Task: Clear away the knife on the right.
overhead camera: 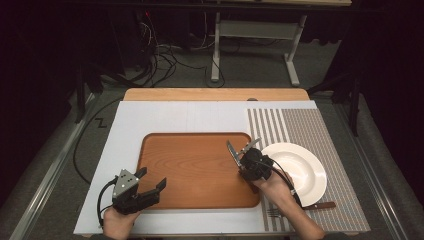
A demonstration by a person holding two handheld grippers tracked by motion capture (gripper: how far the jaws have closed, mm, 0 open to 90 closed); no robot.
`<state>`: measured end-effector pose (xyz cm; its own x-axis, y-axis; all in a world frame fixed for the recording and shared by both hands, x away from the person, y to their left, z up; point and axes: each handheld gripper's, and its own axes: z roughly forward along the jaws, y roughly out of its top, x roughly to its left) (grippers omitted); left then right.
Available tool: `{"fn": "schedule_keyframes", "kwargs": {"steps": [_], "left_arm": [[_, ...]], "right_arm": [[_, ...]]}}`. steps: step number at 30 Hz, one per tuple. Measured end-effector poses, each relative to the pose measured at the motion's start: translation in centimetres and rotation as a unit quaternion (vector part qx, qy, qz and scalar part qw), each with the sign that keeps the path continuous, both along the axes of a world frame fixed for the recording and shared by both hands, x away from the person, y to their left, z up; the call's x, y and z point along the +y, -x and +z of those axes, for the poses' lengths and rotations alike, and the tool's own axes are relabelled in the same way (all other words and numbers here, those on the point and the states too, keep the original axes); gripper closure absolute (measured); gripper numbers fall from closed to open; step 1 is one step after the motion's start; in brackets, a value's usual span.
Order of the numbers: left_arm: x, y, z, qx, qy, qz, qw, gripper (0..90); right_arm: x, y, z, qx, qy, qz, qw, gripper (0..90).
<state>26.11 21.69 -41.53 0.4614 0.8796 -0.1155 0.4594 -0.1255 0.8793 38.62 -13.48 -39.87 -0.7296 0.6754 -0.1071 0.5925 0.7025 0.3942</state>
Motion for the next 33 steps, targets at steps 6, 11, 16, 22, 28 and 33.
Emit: {"fn": "schedule_keyframes", "kwargs": {"steps": [6, 11, 16, 22, 28, 33], "left_arm": [[0.0, 0.0, 0.0, 0.001, -0.001, -0.001, 1.0, 23.9], [0.0, 0.0, 0.0, 0.0, -0.001, -0.001, 1.0, 23.9], [0.0, 0.0, 0.0, -0.001, 0.0, 0.001, 1.0, 23.9], [0.0, 0.0, 0.0, -0.001, 0.0, 0.001, 1.0, 23.9], [0.0, 0.0, 0.0, -0.001, 0.0, 0.0, 1.0, 23.9], [0.0, 0.0, 0.0, -0.001, 0.0, 0.001, 1.0, 23.9]], "right_arm": [[-0.5, 0.3, 0.7, -0.004, -0.032, -0.001, 0.9995, 57.7], [-1.1, 0.5, 1.2, -0.013, -0.047, -0.004, 0.9988, 51.8], [-1.6, 0.9, 1.5, -0.023, -0.061, -0.002, 0.9979, 49.0], [-2.0, 1.6, 1.9, -0.044, -0.071, 0.005, 0.9965, 47.6], [-2.7, 2.3, 2.4, -0.057, -0.084, 0.005, 0.9948, 47.9], [-3.5, 3.0, 2.9, -0.072, -0.094, 0.006, 0.993, 47.9]]}}
